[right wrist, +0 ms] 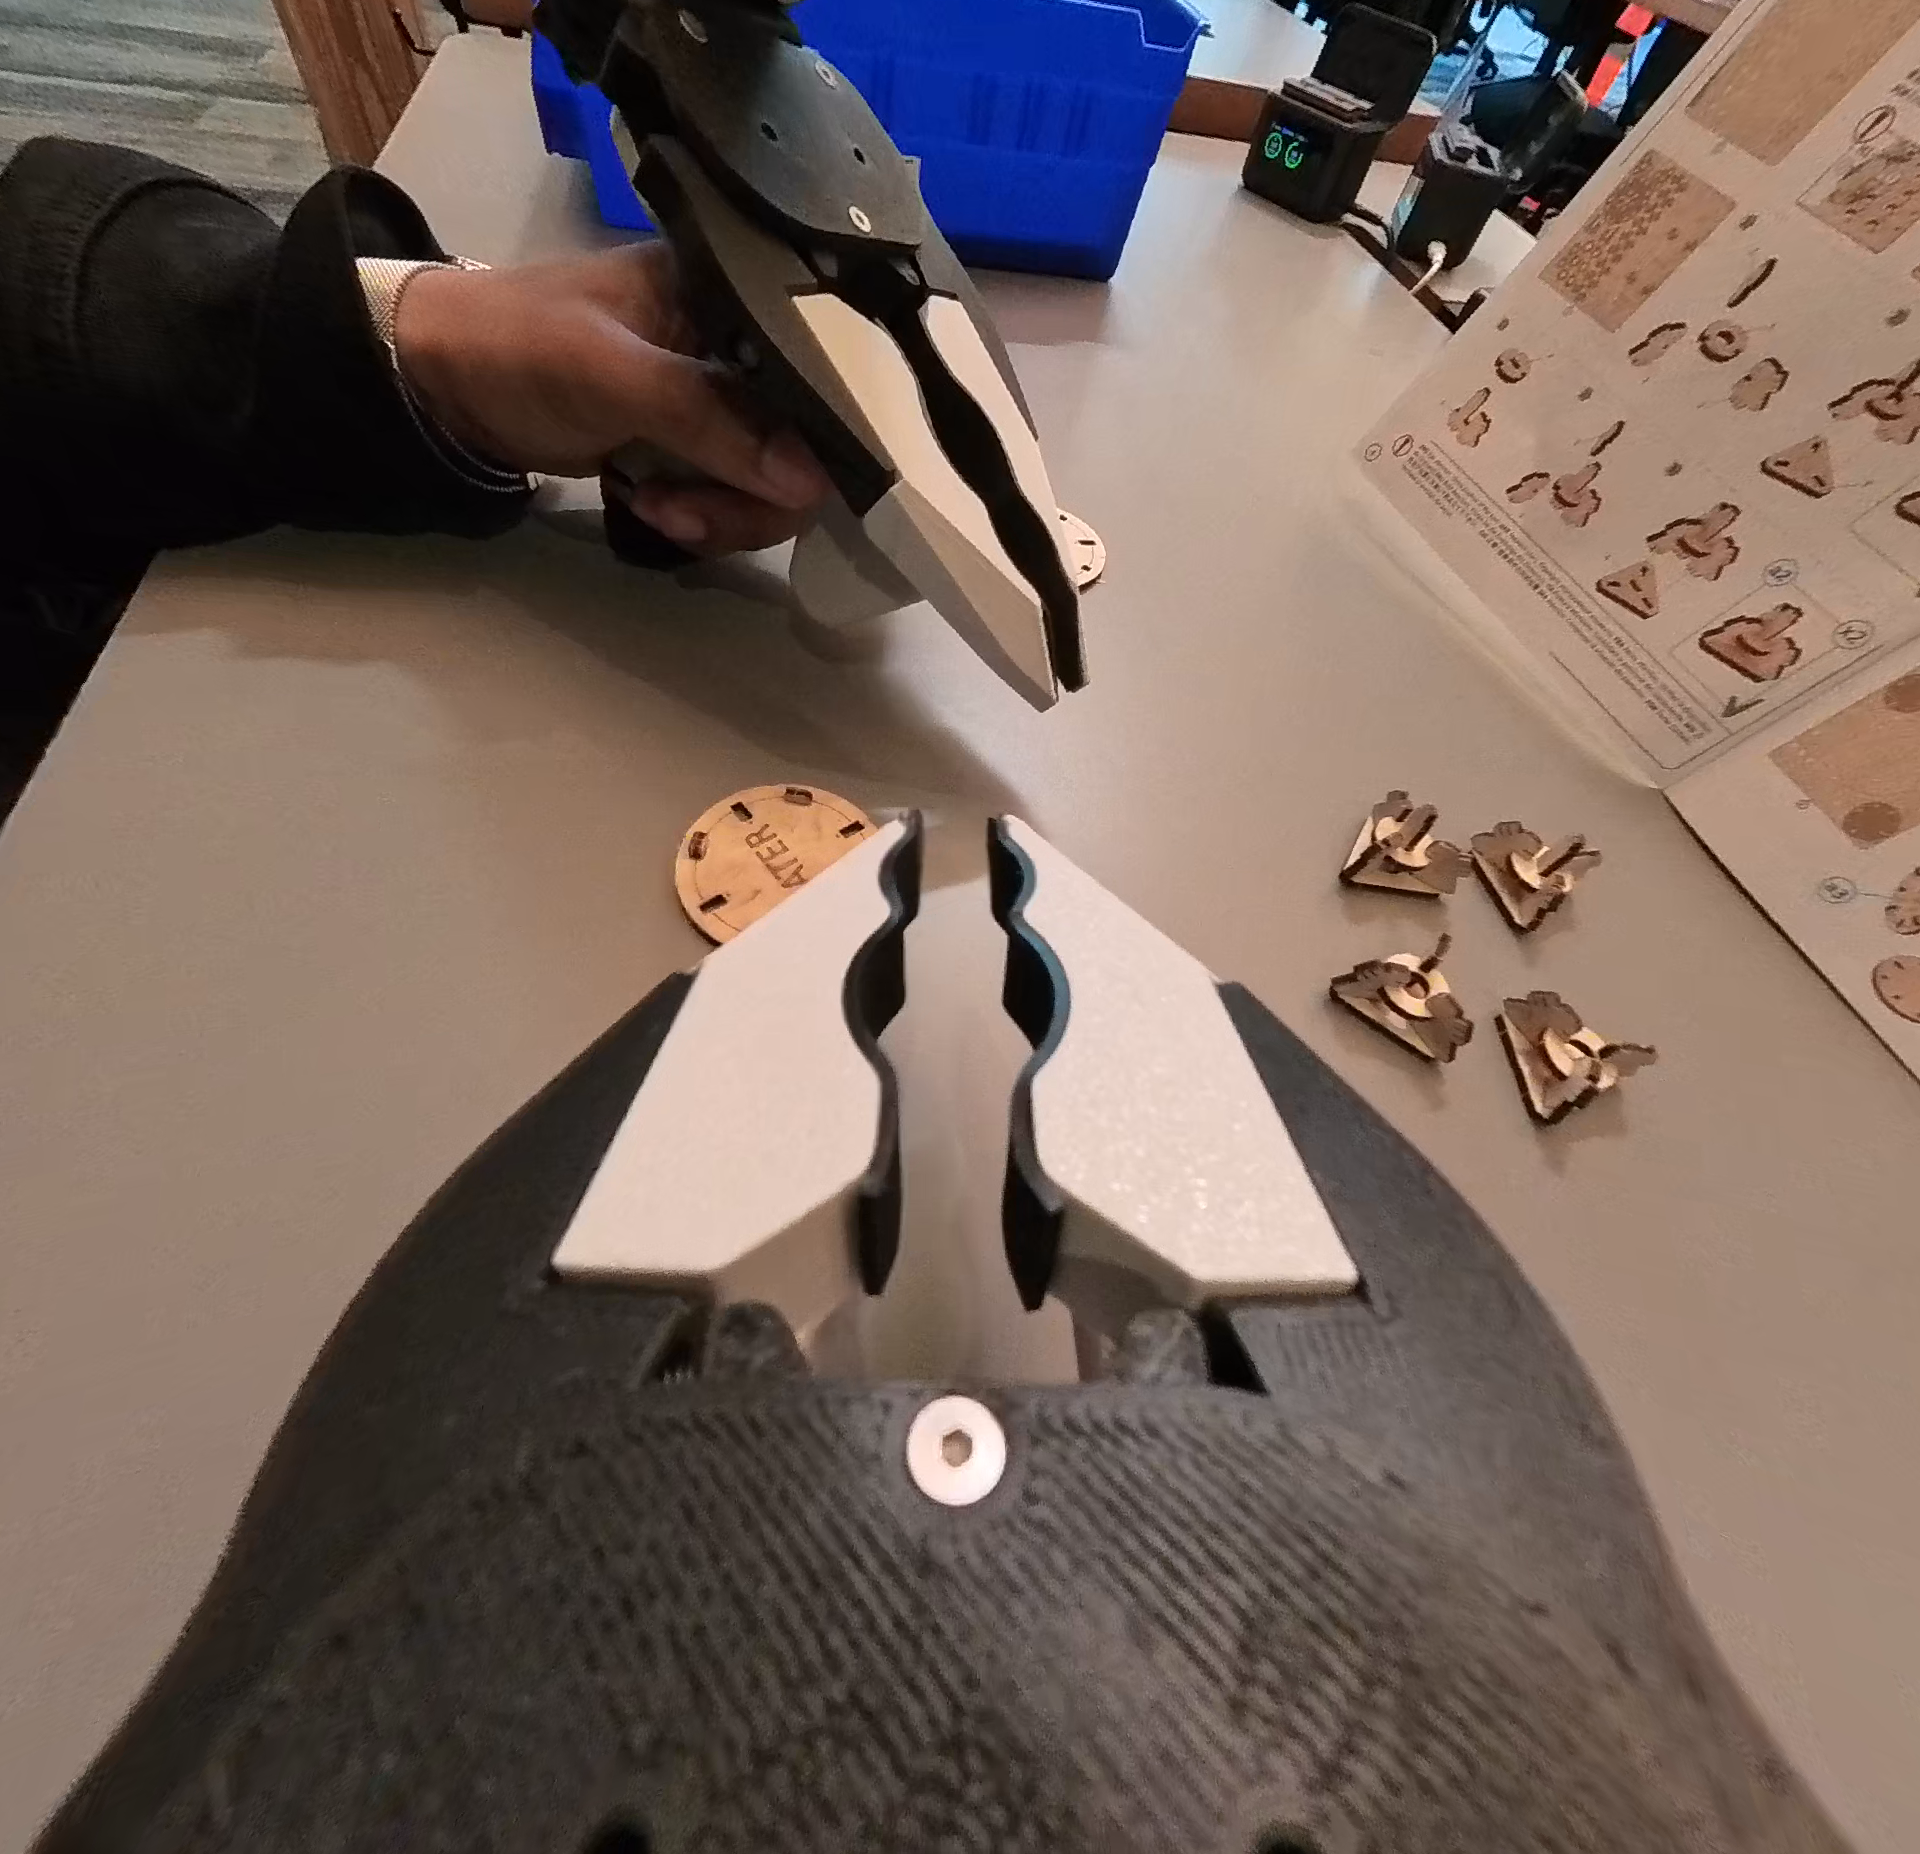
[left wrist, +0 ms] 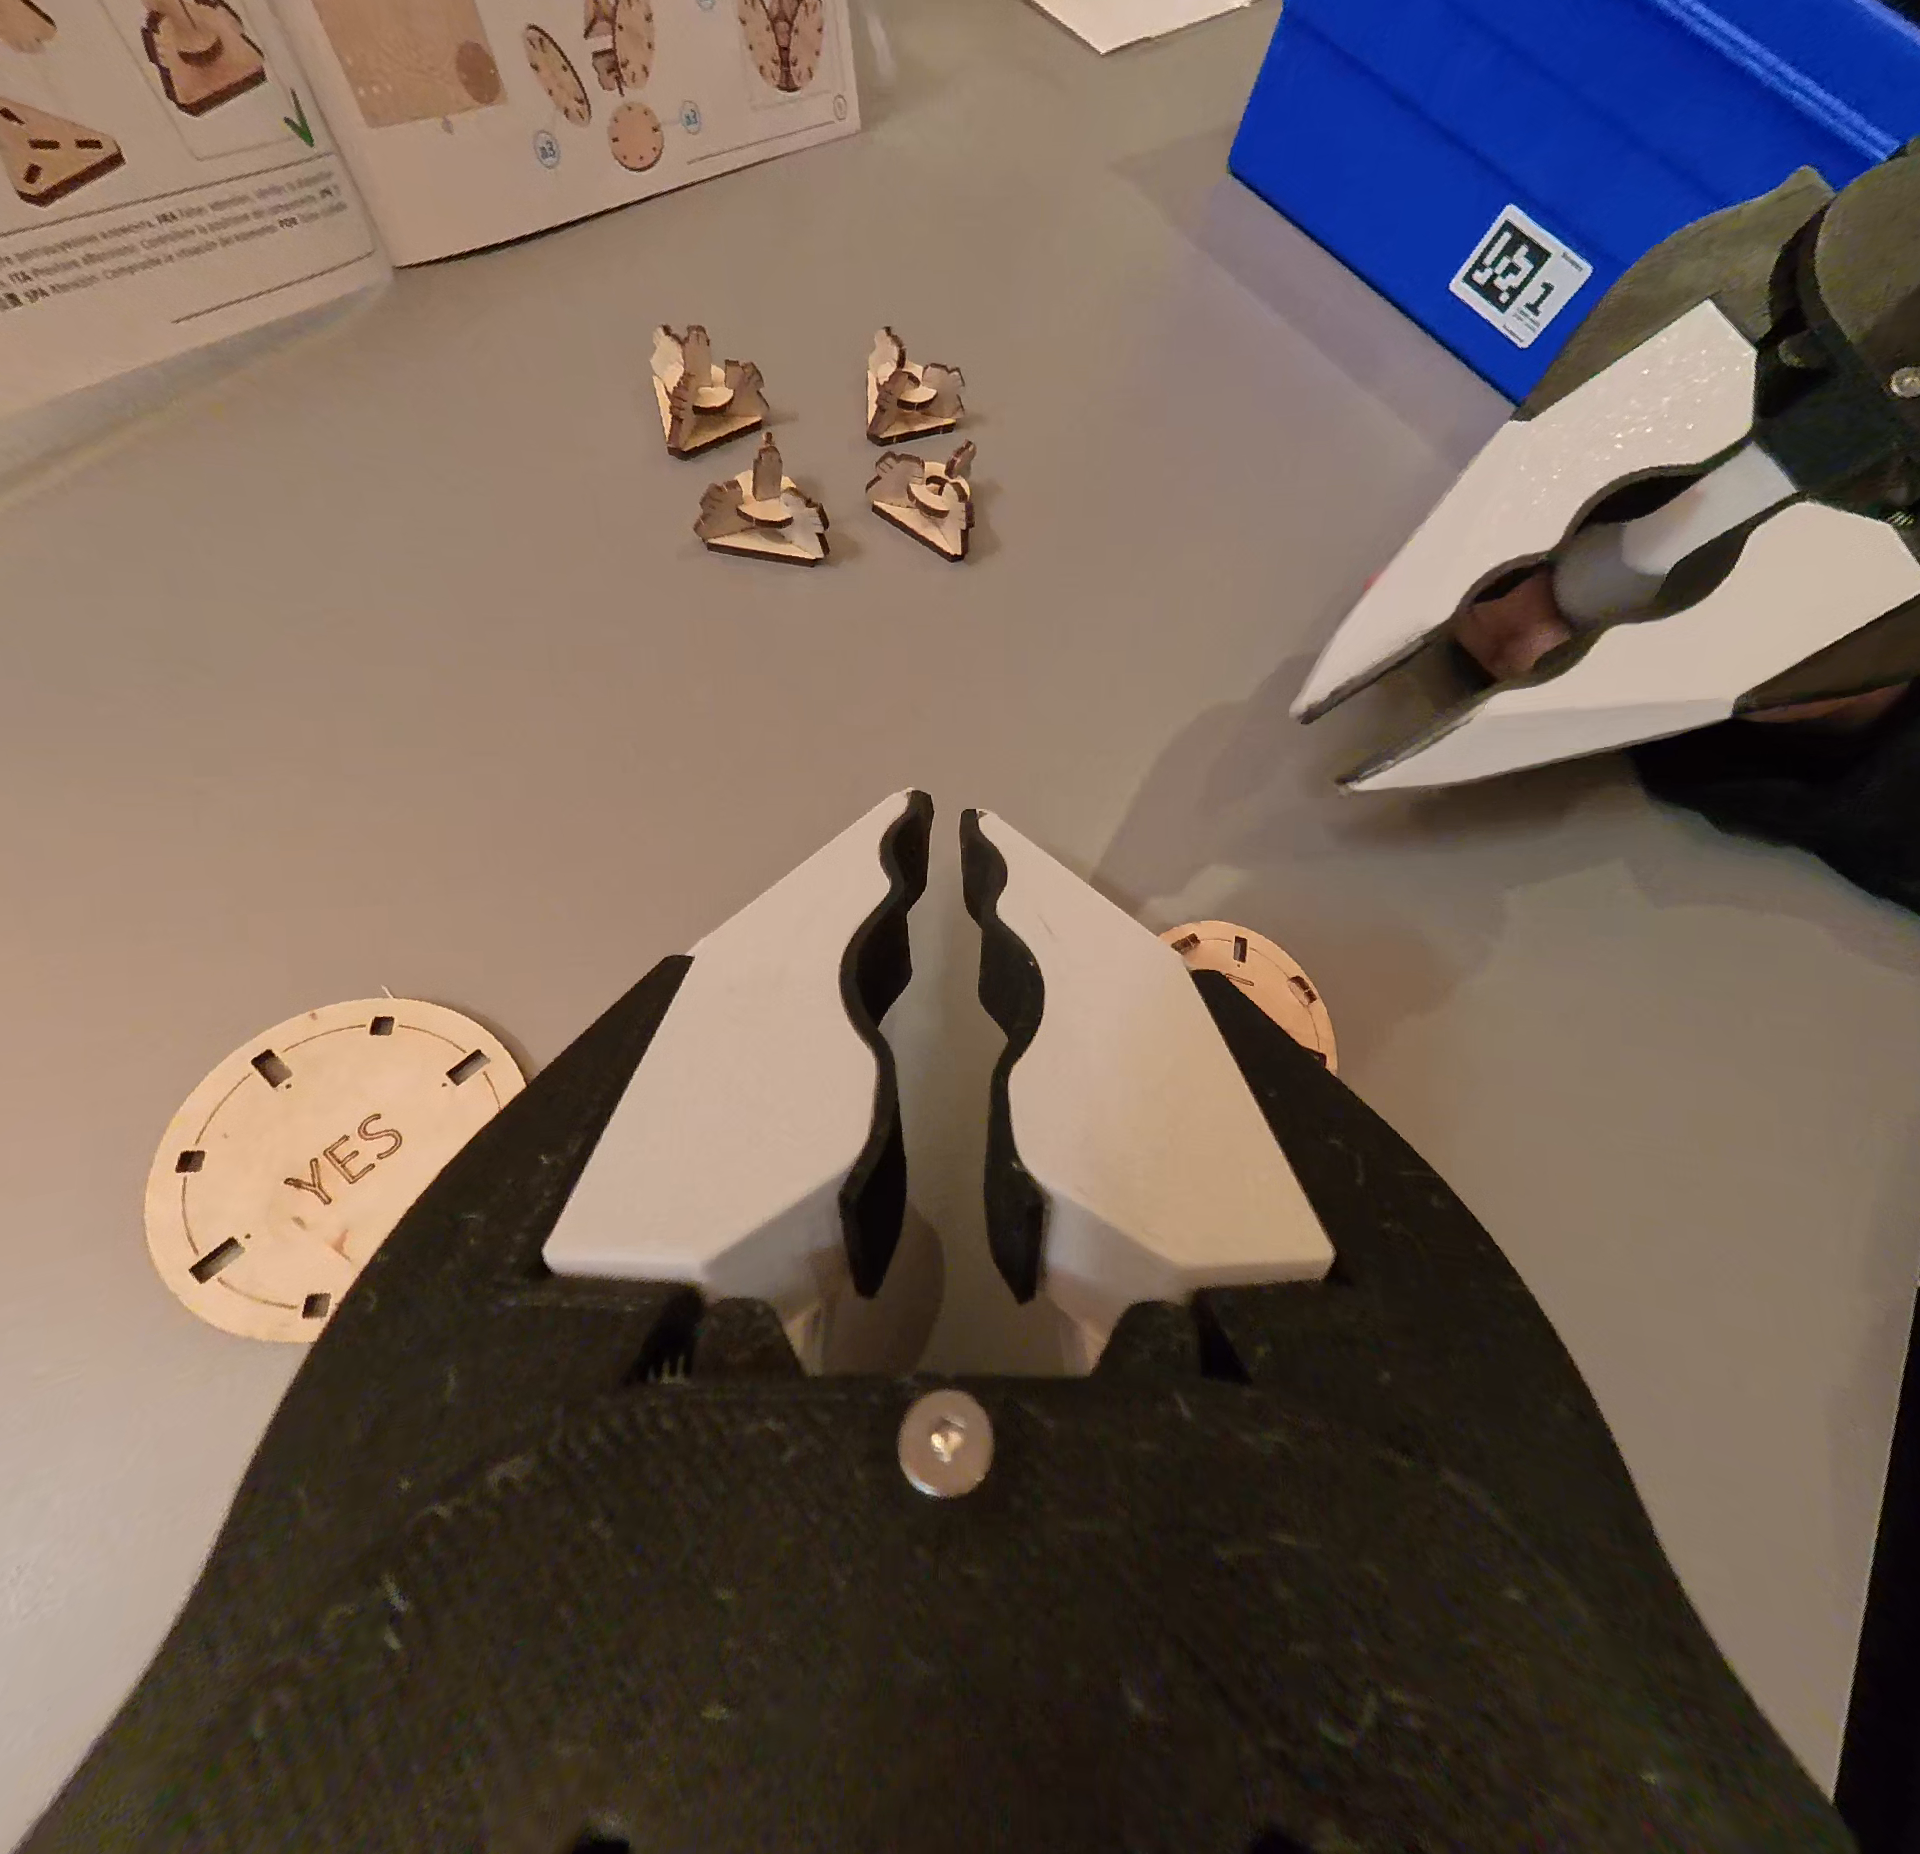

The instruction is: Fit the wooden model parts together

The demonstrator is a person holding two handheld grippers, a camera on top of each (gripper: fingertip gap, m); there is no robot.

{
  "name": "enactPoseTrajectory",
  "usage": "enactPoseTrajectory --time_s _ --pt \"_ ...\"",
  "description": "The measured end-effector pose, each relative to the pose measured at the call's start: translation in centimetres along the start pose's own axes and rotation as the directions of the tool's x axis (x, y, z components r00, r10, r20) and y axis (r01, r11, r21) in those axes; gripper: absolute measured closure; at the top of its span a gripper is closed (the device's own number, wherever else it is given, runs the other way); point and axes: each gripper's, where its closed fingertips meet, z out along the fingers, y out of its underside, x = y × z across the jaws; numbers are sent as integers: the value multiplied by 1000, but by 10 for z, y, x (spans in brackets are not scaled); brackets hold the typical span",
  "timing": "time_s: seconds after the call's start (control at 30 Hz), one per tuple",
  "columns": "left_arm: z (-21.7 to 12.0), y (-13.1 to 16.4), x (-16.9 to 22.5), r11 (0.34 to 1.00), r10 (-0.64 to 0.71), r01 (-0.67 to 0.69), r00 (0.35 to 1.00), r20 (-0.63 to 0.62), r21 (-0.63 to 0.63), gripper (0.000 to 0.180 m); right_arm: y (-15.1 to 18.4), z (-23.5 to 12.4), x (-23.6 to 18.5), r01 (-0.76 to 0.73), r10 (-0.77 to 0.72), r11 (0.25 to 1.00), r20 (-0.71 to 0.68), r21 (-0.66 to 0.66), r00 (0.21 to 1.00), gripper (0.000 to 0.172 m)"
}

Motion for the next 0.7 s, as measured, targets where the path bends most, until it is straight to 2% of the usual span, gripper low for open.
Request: enactPoseTrajectory --time_s 0.2,0.37,0.5,0.7 --pt "-5 -5 -2 999 14 -15 999 31 44 178 -2 1 -5 18 -18 1000 15 6 1000 148" --pt "-17 -16 -9 988 -40 34 999 36 150 180 0 7 -20 25 -23 999 70 -27 997 109" --pt "-26 -22 -17 975 -78 71 997 25 208 180 4 16 -39 53 -42 996 135 -78 990 110" --pt "-43 -37 -16 945 -33 16 998 45 326 180 16 29 -39 8 19 983 149 -181 989 105"
